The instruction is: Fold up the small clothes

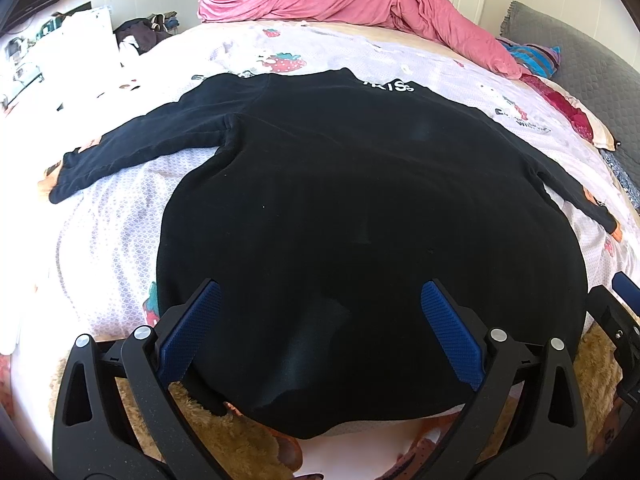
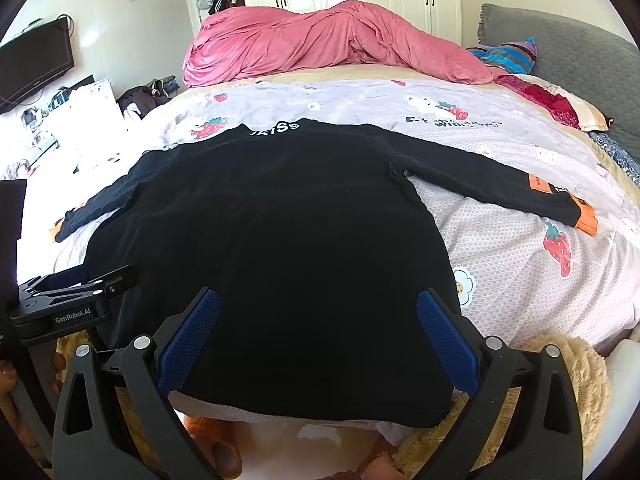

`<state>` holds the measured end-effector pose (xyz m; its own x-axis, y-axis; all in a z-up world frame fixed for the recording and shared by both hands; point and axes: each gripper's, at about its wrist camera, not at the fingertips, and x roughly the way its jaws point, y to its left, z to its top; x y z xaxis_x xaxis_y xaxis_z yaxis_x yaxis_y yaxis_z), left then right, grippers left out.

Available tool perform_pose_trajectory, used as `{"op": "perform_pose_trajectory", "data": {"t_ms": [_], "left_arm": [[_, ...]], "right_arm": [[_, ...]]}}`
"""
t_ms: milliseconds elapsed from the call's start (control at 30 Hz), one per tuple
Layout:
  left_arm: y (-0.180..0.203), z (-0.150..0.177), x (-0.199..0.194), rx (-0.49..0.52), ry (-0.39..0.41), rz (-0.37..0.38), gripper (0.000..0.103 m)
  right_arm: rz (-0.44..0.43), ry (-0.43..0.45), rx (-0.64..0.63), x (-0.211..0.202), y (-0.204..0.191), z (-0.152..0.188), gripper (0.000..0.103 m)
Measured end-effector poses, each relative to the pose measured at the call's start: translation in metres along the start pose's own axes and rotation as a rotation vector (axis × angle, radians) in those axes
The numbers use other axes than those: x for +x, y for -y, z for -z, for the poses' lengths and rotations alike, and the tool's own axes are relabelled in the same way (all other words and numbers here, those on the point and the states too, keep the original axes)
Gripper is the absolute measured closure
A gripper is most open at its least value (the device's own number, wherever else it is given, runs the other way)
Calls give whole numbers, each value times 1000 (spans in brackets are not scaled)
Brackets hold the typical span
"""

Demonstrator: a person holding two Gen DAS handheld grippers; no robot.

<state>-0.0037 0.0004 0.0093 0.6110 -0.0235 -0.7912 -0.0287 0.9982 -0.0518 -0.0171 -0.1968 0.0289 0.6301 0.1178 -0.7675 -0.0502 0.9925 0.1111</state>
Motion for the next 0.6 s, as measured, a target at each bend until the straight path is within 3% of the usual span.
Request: {"op": "perform_pose_trajectory", "data": {"t_ms": [600], "left_arm": [[11, -30, 15, -10, 2, 22, 9]], "right_arm": [[34, -3, 54, 13, 21, -23, 4]]}}
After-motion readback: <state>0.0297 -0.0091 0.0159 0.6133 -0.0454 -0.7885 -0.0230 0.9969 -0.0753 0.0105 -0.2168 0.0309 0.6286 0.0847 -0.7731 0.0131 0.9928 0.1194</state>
